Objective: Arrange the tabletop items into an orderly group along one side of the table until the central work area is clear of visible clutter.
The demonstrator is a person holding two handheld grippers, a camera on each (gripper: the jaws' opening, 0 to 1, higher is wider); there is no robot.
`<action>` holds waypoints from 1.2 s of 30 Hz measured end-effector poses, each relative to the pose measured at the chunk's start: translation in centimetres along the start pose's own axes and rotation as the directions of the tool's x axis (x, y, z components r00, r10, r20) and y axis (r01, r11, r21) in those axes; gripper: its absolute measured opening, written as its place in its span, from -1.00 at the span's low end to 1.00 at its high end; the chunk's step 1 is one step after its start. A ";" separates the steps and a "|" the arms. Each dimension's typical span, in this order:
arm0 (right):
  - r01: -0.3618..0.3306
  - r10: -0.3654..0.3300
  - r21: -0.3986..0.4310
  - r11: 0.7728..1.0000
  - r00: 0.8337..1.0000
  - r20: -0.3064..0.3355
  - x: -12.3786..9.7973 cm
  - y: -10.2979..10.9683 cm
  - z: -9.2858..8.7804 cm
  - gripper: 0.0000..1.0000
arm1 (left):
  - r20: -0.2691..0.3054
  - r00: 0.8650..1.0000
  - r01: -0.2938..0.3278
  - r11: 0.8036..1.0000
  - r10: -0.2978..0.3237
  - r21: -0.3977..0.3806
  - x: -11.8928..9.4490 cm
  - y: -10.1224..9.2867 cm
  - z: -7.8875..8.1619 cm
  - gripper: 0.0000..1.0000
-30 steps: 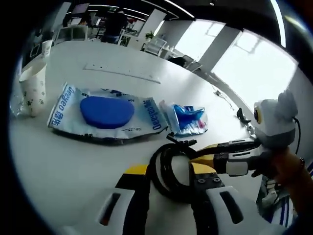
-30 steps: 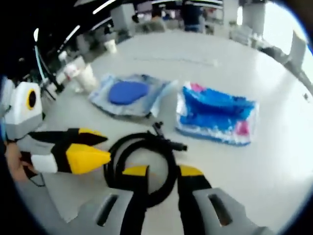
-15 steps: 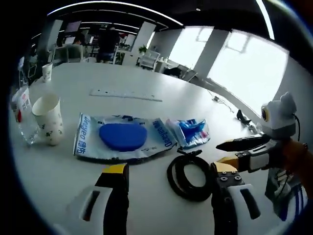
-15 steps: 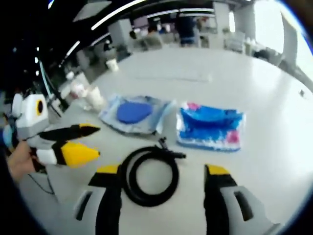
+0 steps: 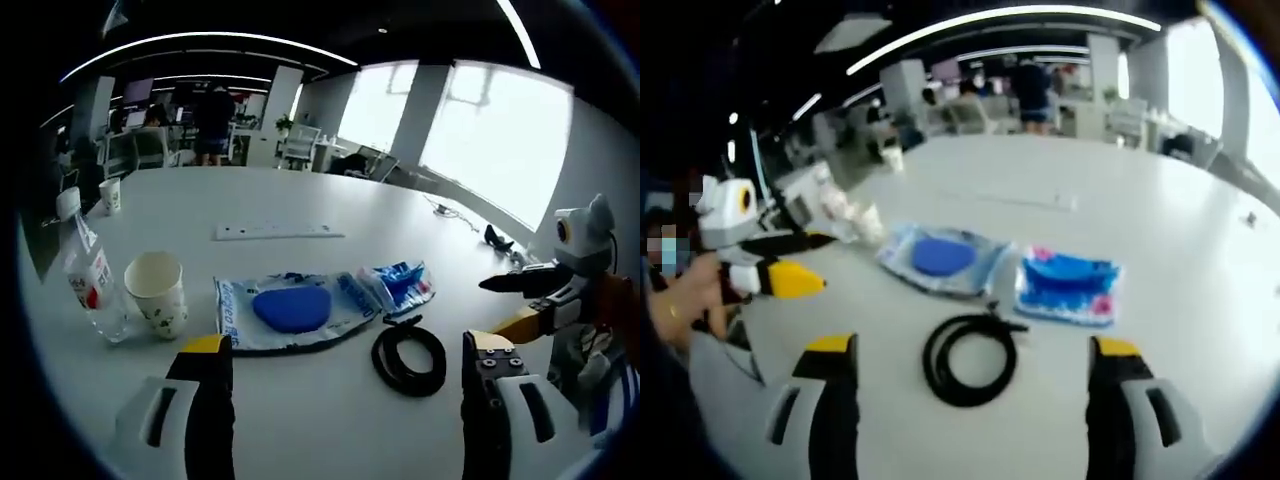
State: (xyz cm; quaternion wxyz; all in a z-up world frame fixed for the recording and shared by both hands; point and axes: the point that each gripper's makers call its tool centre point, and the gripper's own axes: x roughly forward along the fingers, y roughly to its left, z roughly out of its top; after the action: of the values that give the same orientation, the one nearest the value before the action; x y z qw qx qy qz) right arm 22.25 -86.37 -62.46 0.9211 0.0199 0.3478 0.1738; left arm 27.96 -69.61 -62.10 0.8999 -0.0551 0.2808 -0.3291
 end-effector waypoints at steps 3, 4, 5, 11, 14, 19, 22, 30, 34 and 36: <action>-0.007 0.007 -0.006 1.000 1.000 0.025 -1.0 0.5 0.5 1.00 | 0.042 0.999 -0.029 1.000 0.029 0.007 -1.8 1.0 0.8 0.96; -0.008 0.008 -0.002 1.000 1.000 0.030 -1.3 0.6 0.7 1.00 | 0.064 0.997 -0.033 0.999 0.032 0.005 -2.3 1.2 1.0 0.96; -0.011 0.011 0.002 1.000 0.999 0.036 -1.5 0.7 0.8 1.00 | 0.054 0.998 -0.031 1.000 0.031 -0.006 -3.1 1.4 0.8 0.98; -0.012 0.012 -0.001 1.000 0.998 0.067 -3.6 1.3 1.5 1.00 | 0.019 0.998 -0.059 0.996 0.058 0.061 -6.2 2.6 -0.1 0.98; -0.019 0.019 -0.002 1.000 0.997 0.071 -4.3 1.7 1.3 1.00 | 0.014 0.998 -0.066 0.996 0.065 0.057 -8.2 3.3 -0.4 0.98; -0.032 0.032 -0.004 0.999 0.996 0.081 -5.4 2.3 1.0 1.00 | 0.036 0.995 -0.092 0.995 0.091 0.036 -11.4 4.4 -0.9 0.98; -0.045 0.045 -0.008 0.999 0.995 0.088 -6.0 2.9 0.8 1.00 | 0.062 0.991 -0.115 0.993 0.115 0.002 -12.7 5.1 -1.1 0.98; -0.051 0.050 0.002 0.999 0.993 0.111 -7.3 3.6 0.1 1.00 | 0.076 0.985 -0.158 0.987 0.157 0.008 -15.4 6.1 -1.3 0.98; -0.043 0.043 0.000 0.999 0.991 0.128 -8.2 3.6 0.0 1.00 | 0.053 0.983 -0.180 0.983 0.178 0.026 -16.7 6.6 -2.3 0.96; -0.030 0.030 -0.003 1.000 0.990 0.138 -8.7 3.6 -0.2 1.00 | 0.054 0.983 -0.177 0.984 0.175 0.029 -17.2 6.7 -2.6 0.95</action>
State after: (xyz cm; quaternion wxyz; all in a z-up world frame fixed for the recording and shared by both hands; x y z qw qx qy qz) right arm 14.98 -85.89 -56.51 0.9402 0.0366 0.2830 0.1862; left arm 19.54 -53.48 -58.12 0.9331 -0.0233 0.2558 -0.2515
